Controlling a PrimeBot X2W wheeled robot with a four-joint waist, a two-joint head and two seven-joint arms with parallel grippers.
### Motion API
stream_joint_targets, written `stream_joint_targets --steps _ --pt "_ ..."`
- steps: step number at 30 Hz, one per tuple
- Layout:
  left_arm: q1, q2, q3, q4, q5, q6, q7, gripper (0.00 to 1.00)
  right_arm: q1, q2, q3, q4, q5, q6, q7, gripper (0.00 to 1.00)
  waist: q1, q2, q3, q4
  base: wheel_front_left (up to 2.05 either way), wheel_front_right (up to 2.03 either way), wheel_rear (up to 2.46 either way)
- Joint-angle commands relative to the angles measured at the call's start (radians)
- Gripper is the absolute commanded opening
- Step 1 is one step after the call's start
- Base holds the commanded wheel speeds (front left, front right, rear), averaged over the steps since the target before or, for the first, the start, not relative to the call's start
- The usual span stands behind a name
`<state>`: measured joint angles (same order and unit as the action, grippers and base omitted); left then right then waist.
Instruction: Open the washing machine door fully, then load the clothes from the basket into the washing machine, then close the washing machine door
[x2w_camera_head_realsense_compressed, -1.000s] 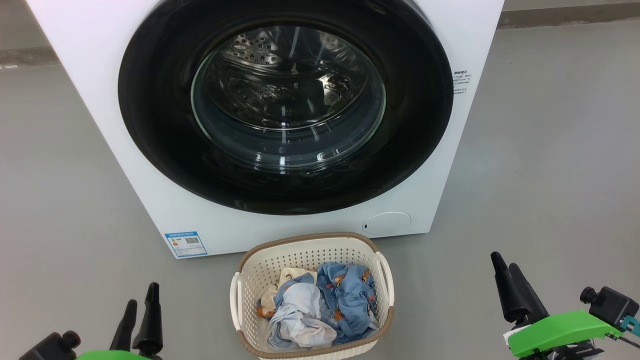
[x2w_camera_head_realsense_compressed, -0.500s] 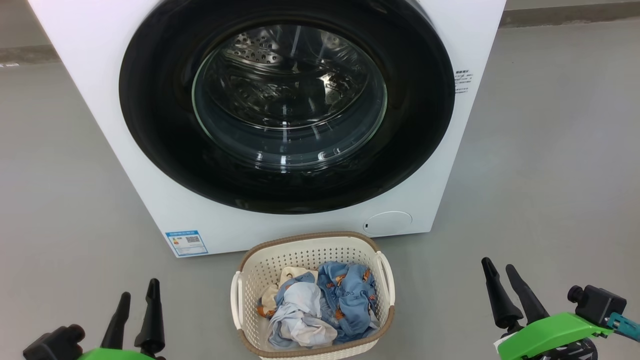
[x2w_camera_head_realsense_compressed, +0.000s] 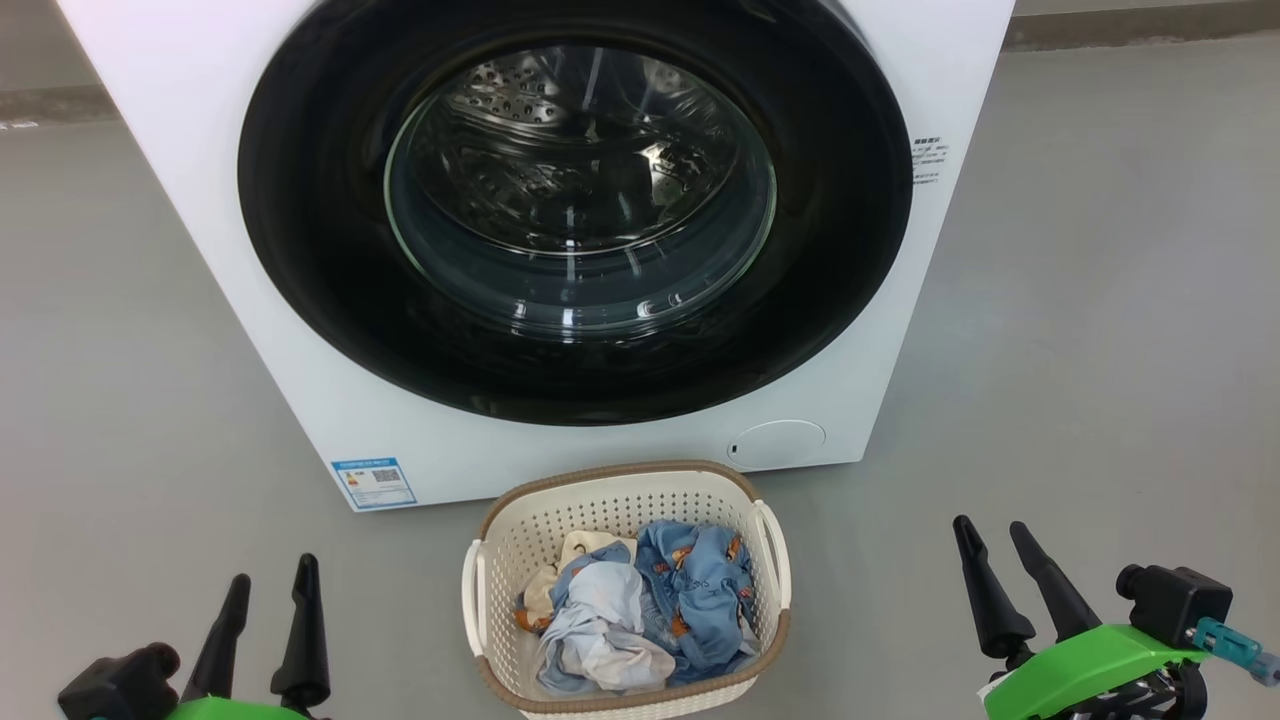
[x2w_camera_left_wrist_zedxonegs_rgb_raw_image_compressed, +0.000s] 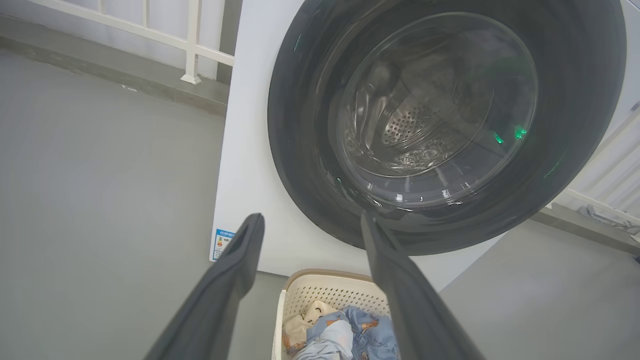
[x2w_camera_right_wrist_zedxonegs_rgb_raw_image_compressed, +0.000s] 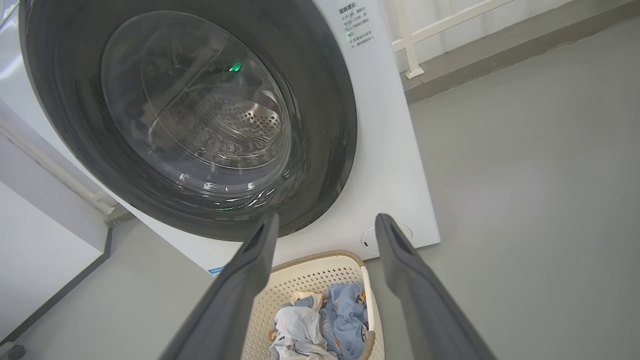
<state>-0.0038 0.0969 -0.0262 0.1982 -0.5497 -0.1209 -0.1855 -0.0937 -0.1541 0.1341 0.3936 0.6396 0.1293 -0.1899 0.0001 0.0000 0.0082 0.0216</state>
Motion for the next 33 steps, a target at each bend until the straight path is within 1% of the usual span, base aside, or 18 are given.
stream_joint_targets --steps 1,14,27,33 --pt "-0.025 0.02 0.03 -0.027 0.037 -0.007 -0.013 1.0 -0.039 -0.01 0.018 -0.02 -0.035 0.001 -0.017 1.0 -0.0001 0.0 0.001 0.001 0.0 0.0 0.0" --pt "-0.027 0.026 0.033 -0.034 0.186 -0.009 -0.046 1.0 -0.048 -0.01 0.032 -0.011 -0.182 0.001 -0.046 1.0 -0.0001 0.0 0.006 0.003 0.0 0.0 0.0" --pt "-0.032 0.031 0.038 -0.025 0.304 -0.01 -0.076 1.0 -0.052 0.001 0.029 -0.013 -0.327 0.001 -0.072 1.0 -0.0001 0.0 0.015 0.005 0.0 0.0 0.0" --pt "-0.035 0.031 0.047 -0.017 0.313 -0.01 -0.076 1.0 -0.05 0.006 0.028 -0.013 -0.327 0.001 -0.072 1.0 -0.0001 0.0 0.016 0.003 0.04 0.02 -0.05"
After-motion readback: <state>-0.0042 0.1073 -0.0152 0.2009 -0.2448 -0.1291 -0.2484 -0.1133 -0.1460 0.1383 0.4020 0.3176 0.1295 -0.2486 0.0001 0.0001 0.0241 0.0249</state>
